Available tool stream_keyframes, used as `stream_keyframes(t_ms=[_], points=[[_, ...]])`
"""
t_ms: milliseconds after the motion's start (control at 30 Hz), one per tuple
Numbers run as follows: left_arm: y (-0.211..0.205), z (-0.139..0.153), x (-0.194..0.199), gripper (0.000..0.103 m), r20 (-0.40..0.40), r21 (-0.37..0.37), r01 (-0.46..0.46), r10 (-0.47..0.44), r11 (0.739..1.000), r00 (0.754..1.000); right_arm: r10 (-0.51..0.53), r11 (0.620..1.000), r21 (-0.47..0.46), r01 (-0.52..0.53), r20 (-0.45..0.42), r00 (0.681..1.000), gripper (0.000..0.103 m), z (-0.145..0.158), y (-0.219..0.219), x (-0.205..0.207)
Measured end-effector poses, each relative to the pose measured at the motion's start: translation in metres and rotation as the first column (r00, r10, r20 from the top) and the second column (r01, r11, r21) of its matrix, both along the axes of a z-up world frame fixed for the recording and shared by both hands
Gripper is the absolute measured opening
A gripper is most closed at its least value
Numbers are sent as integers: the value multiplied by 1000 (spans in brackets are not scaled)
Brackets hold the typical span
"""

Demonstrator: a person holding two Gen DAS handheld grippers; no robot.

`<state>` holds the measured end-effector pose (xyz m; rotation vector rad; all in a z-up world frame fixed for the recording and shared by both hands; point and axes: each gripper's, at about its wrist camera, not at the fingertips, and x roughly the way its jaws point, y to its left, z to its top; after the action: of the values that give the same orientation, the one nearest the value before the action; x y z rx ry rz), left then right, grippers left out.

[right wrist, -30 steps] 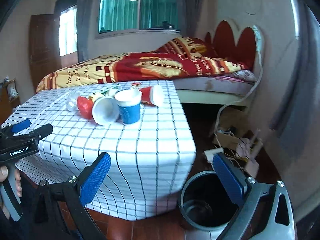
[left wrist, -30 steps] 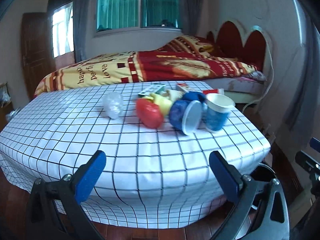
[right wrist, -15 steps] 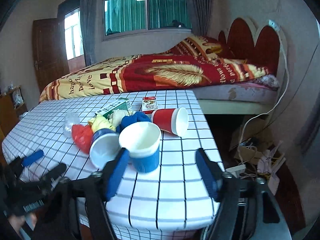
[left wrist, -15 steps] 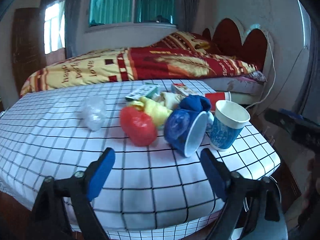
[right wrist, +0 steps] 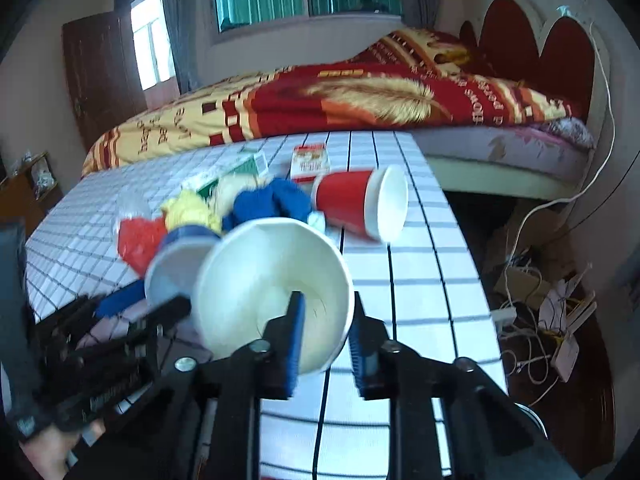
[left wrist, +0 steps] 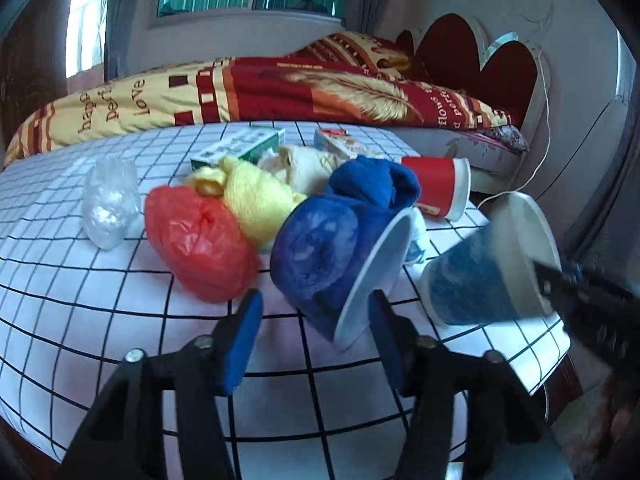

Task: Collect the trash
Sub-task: 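Grasp a blue paper cup with the left tool while the right tool grasps another blue cup, then carry both blue cups over the black bucket with both tools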

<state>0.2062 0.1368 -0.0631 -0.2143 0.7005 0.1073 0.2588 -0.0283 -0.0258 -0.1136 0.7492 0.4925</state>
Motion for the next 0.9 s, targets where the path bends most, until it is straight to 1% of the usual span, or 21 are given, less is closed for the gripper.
stream_keyframes(t_ms=[33, 67, 100, 133, 167, 200, 233, 300, 467, 633, 900], points=[[0, -1, 1, 45, -5, -3, 3, -3, 1000, 1000, 4, 1000, 3, -4, -14, 1000, 15, -5, -1, 0], [1, -3, 1, 43, -12, -5, 6, -6, 1000, 1000, 9, 1000, 7, -9, -28, 1000, 10, -10, 0, 0], [1, -4, 4, 35, -17, -8, 9, -10, 1000, 1000, 12, 1000, 4, -12, -38, 999, 6, -15, 1, 1], [3, -6, 6, 27, -24, -15, 12, -12, 1000, 1000, 13, 1000, 6, -12, -45, 999, 6, -19, 2, 2], [4, -7, 7, 24, -30, -23, 14, -15, 1000, 999, 15, 1000, 18, -14, -49, 999, 4, -20, 2, 1], [7, -9, 8, 15, -34, -32, 12, -14, 999, 999, 15, 999, 29, -14, -51, 999, 3, -21, 1, 1], [9, -10, 8, 9, -34, -40, 14, -15, 999, 999, 11, 999, 32, -10, -46, 999, 2, -20, 0, 0], [14, -7, 3, 5, -5, -64, 23, -23, 998, 1000, 5, 999, 37, -4, -28, 1000, 2, -16, -2, -3], [10, 6, -9, 5, 43, -39, 46, -44, 998, 998, -9, 999, 39, 9, 5, 1000, 2, -11, -10, -8], [5, 16, -19, 4, 72, -44, 60, -57, 997, 996, -36, 998, 46, 34, 32, 999, 2, -4, -24, -14], [-23, 34, -39, 4, 110, -34, 123, -119, 992, 987, -119, 992, 54, 115, 76, 990, 2, 14, -73, -39]])
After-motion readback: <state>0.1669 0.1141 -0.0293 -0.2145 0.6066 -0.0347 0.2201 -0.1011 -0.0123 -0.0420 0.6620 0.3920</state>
